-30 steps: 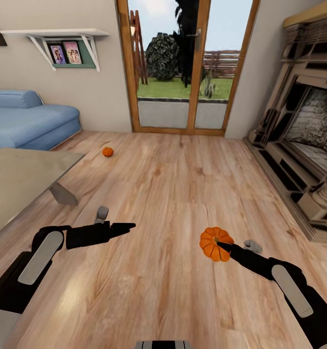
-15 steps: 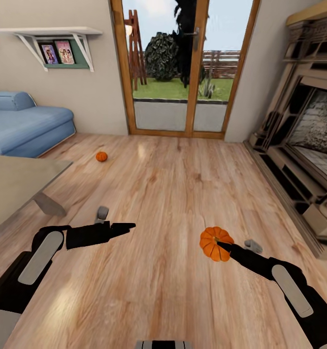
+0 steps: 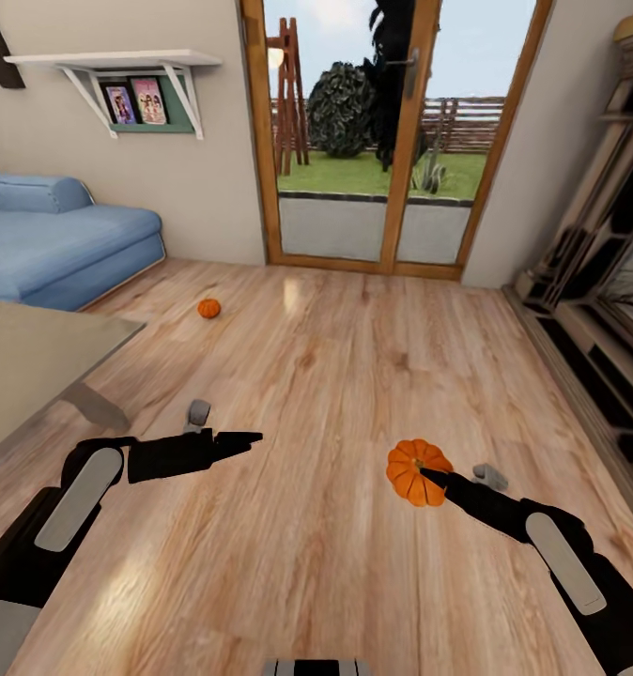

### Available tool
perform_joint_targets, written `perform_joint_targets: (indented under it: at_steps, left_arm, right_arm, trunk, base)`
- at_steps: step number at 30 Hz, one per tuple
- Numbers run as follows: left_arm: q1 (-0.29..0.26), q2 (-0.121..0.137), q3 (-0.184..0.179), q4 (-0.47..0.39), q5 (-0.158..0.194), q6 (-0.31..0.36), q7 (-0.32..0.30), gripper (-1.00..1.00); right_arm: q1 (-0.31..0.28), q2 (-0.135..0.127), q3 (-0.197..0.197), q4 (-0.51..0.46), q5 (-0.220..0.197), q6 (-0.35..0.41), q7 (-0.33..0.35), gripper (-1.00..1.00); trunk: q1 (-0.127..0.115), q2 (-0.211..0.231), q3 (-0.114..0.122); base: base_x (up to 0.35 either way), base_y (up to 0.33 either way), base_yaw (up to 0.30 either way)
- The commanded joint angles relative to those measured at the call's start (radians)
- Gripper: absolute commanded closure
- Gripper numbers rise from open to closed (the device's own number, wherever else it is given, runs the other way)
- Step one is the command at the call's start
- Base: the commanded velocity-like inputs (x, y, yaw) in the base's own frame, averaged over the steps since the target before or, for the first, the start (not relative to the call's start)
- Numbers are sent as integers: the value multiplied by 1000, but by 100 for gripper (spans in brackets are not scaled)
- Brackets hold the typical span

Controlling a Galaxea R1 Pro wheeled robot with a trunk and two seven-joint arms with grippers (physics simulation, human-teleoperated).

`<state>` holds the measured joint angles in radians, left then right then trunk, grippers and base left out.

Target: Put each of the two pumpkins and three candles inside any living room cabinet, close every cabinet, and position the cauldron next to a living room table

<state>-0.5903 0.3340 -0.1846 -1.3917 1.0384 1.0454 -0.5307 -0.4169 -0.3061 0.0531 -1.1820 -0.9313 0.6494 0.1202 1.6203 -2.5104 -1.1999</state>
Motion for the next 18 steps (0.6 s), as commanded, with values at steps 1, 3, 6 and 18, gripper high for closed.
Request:
perform_joint_targets:
  at_steps: [1, 3, 6, 18]
  left_arm:
    - [-1, 0, -1, 0, -4, 2, -6, -100]
    - [-1, 0, -1, 0, -4, 2, -6, -100]
    - [-1, 0, -1, 1, -4, 2, -6, -100]
    - [-1, 0, -1, 2, -4, 2, -6, -100]
  right_arm:
    - [0, -1, 0, -1, -5, 3, 2, 100]
    - [0, -1, 0, -1, -5, 3, 2, 100]
    - [0, -1, 1, -1, -6, 3, 2, 100]
    - [0, -1, 1, -1, -6, 3, 2, 100]
  trunk:
    - [0, 0, -1]
    - [0, 0, -1]
    - [0, 0, -1]
    - [0, 0, -1]
  base:
    - [326, -123, 252]
    - [326, -123, 161]
    - [326, -123, 66]
    - [326, -123, 94]
